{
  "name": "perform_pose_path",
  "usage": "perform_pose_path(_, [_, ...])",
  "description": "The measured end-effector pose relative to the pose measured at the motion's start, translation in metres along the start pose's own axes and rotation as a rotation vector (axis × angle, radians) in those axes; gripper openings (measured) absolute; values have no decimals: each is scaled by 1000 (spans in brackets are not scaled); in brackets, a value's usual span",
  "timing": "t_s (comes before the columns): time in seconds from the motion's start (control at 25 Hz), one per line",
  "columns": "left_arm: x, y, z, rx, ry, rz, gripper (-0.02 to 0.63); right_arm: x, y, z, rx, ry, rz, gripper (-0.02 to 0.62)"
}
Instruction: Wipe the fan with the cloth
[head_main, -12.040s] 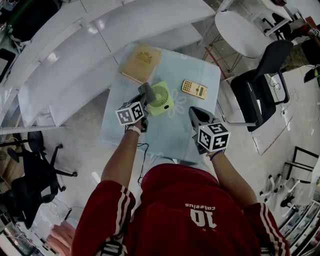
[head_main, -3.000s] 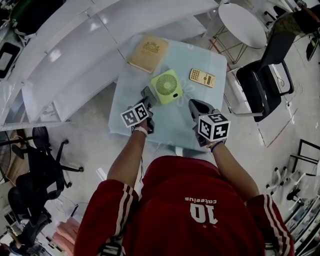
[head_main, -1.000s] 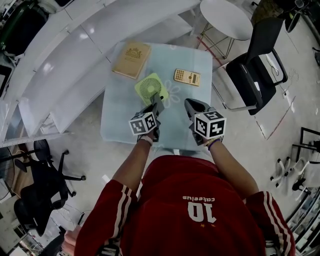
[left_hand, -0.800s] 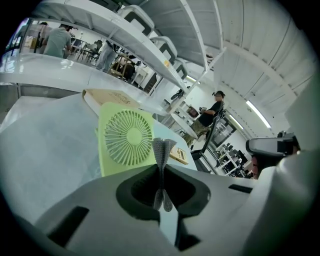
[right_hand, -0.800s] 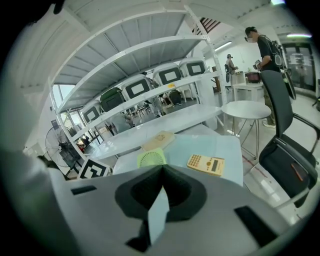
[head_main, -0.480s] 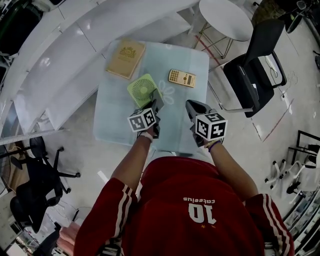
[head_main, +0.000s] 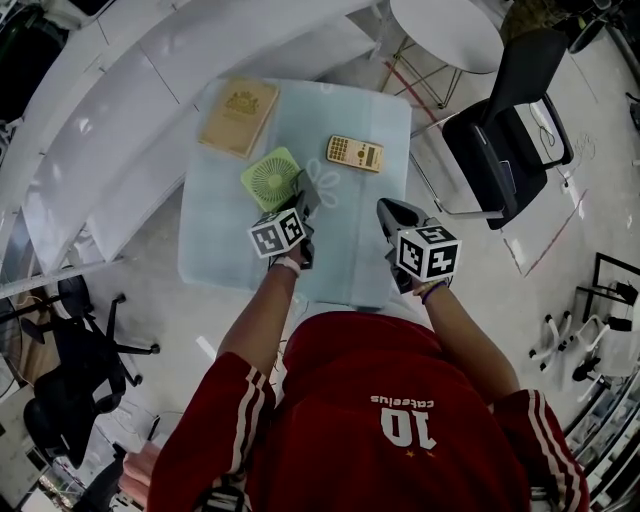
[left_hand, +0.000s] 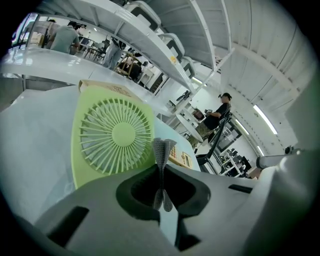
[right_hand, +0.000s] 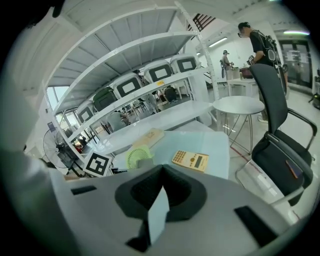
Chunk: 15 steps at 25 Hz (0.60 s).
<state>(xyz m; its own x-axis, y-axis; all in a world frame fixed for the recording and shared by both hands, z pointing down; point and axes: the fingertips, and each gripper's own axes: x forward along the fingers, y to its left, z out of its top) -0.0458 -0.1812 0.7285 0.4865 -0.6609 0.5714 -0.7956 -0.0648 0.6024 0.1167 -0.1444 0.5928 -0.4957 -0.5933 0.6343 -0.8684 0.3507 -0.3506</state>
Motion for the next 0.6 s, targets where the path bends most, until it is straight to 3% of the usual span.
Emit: perform_pose_path(0.6, [9,9,-3,-52,-11,26,28,-1,-7,-4,-11,22,0,5])
